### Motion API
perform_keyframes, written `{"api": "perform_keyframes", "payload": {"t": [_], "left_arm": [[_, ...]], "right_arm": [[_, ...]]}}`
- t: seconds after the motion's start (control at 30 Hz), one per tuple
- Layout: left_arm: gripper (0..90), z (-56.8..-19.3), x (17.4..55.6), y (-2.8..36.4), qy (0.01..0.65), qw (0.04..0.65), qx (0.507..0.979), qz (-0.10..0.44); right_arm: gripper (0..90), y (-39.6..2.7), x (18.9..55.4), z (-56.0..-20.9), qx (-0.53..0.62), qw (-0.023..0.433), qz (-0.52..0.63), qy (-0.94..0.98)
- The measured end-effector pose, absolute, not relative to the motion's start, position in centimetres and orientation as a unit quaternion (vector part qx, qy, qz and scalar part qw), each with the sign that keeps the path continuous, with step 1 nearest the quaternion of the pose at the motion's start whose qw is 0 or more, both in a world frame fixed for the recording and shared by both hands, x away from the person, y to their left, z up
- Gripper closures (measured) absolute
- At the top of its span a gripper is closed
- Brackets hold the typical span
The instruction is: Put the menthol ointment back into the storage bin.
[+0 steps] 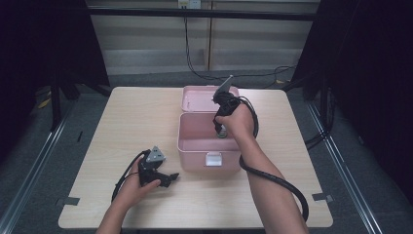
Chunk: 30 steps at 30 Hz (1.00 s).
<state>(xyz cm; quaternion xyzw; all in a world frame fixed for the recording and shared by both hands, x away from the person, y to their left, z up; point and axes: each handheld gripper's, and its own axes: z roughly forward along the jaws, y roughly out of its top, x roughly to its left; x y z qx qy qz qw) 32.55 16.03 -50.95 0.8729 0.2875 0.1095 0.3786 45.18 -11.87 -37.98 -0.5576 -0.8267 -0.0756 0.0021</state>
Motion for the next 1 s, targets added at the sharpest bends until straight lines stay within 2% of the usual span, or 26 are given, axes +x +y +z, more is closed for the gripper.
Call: {"api": "perform_keyframes", "payload": {"t": [1.0], "left_arm": [[12.5,-50.9,32.5,16.0,0.288,0.378,0.873,0.112]], "right_arm": [[50.3,-11.2,46.1,-40.9,-0.573,-0.008,-0.074,-0.816]]}}
